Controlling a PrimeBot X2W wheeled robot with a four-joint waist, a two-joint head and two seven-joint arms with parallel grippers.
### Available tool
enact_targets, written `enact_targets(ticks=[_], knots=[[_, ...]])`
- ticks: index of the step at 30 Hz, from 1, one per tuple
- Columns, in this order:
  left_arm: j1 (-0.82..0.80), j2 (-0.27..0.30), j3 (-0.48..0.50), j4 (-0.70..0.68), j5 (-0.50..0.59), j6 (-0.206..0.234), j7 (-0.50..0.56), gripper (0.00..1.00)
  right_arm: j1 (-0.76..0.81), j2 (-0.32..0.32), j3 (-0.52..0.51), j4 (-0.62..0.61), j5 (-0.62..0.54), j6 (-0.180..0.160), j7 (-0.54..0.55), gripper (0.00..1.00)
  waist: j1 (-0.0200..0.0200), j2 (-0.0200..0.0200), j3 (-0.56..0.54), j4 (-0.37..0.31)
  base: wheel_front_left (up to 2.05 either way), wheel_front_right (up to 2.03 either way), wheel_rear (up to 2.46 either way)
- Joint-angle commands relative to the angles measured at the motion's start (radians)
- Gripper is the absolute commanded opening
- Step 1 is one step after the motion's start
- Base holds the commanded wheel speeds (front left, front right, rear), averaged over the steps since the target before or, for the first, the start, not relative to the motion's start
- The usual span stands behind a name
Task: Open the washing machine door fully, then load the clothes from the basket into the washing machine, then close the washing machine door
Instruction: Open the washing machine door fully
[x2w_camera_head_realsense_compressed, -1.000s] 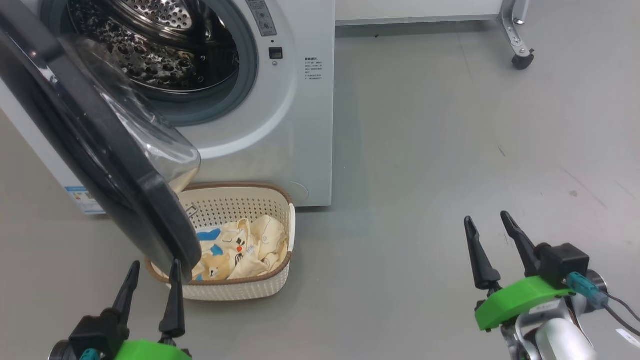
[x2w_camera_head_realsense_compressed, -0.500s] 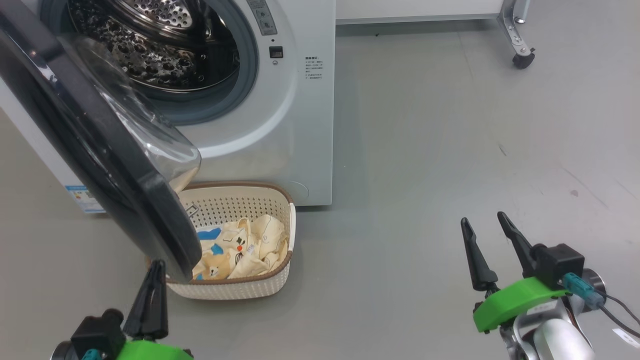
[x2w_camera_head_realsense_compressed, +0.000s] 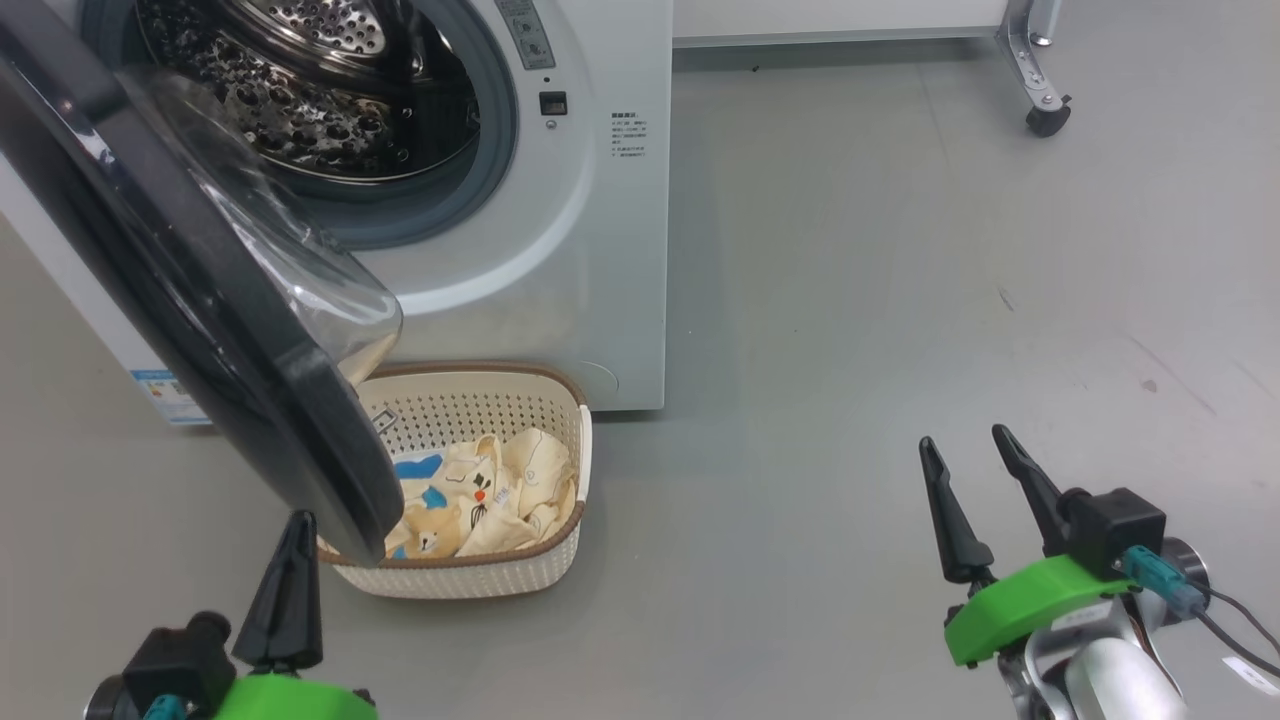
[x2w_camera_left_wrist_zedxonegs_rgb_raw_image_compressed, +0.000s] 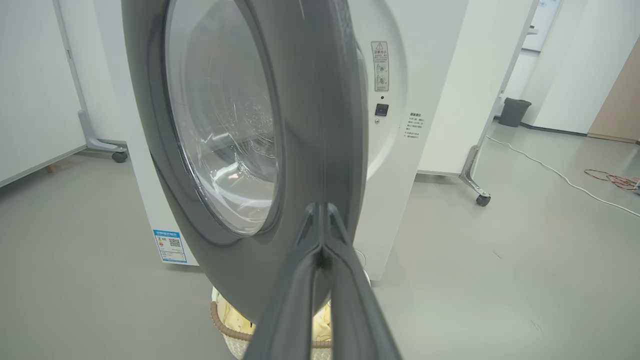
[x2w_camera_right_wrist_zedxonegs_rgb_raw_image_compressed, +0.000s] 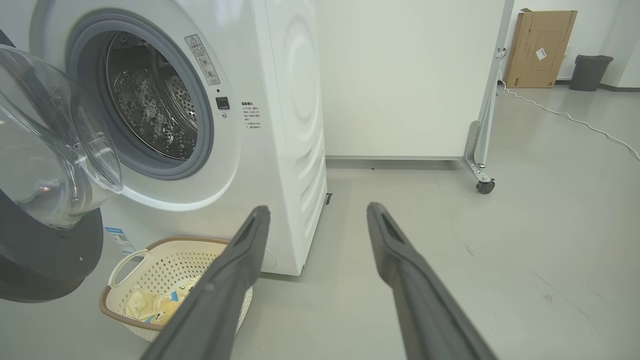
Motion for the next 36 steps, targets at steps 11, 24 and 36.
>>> enact_targets(ticks=[11, 24, 36], knots=[[-0.093, 0.037, 0.135, -0.147, -0.024, -0.002, -0.011, 0.00, -0.048, 0.003, 0.029, -0.017, -0.007, 0.000, -0.010, 1.00, 0.0000, 0.0000, -0.001, -0.003, 0.00, 0.00, 0.00], [-0.214, 0.069, 0.137, -0.284, -0.006, -0.003, -0.010, 0.00, -0.059, 0.004, 0.047, -0.004, -0.006, 0.000, -0.010, 1.00, 0.0000, 0.0000, -0.012, -0.011, 0.00, 0.00, 0.00], [-0.329, 0.066, 0.027, -0.375, 0.031, 0.000, 0.079, 0.00, -0.069, 0.004, 0.056, -0.001, -0.002, 0.000, -0.010, 1.00, 0.0000, 0.0000, -0.006, -0.028, 0.00, 0.00, 0.00]])
